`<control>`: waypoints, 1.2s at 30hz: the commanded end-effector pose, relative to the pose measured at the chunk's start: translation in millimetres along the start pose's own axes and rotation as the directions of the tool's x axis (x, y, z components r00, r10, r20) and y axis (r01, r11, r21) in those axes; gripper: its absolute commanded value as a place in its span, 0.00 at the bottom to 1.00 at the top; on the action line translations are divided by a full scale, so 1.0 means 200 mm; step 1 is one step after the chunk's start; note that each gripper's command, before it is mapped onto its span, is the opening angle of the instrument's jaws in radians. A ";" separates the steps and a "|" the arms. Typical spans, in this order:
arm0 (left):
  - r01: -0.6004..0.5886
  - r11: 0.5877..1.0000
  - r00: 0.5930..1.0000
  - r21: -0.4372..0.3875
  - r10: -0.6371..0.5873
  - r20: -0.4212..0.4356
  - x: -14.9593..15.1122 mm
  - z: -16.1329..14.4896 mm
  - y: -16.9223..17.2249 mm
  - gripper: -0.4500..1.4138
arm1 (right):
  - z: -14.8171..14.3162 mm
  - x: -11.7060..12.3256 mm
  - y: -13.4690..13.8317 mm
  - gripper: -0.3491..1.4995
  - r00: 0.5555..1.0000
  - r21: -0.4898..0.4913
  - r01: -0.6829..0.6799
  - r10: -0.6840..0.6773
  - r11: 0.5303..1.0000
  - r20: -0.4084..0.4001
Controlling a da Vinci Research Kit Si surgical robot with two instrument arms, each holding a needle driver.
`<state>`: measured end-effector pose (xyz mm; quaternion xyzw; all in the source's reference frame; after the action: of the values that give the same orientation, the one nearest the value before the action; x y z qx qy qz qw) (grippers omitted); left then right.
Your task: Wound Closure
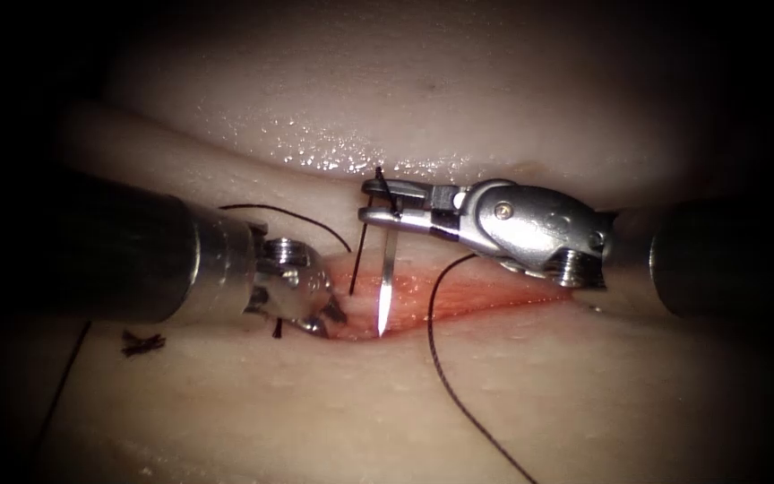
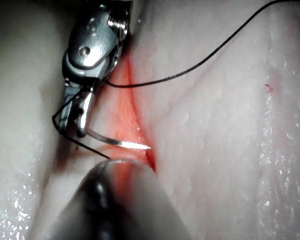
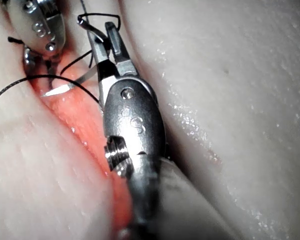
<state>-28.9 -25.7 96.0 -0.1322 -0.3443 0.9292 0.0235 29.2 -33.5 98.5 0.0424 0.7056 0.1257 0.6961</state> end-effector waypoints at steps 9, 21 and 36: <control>-0.002 1.000 1.000 -0.025 0.001 -0.028 0.005 -0.002 -0.005 0.48 | 0.012 -0.005 -0.002 0.00 0.992 -0.018 0.122 -0.122 0.992 -0.013; 0.002 1.000 0.997 -0.016 -0.003 -0.073 0.007 -0.010 -0.005 0.47 | 0.012 -0.012 -0.013 0.00 0.986 -0.011 0.166 -0.166 0.986 -0.025; 0.058 0.988 0.976 0.141 -0.026 -0.216 0.016 -0.051 0.013 0.38 | 0.013 -0.017 -0.015 0.00 0.992 -0.009 0.129 -0.129 0.992 -0.014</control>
<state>-28.8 -20.8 85.2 -0.2253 -0.2695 0.9319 0.0906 31.6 -36.6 100.6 -0.0076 0.7112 0.0842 0.6979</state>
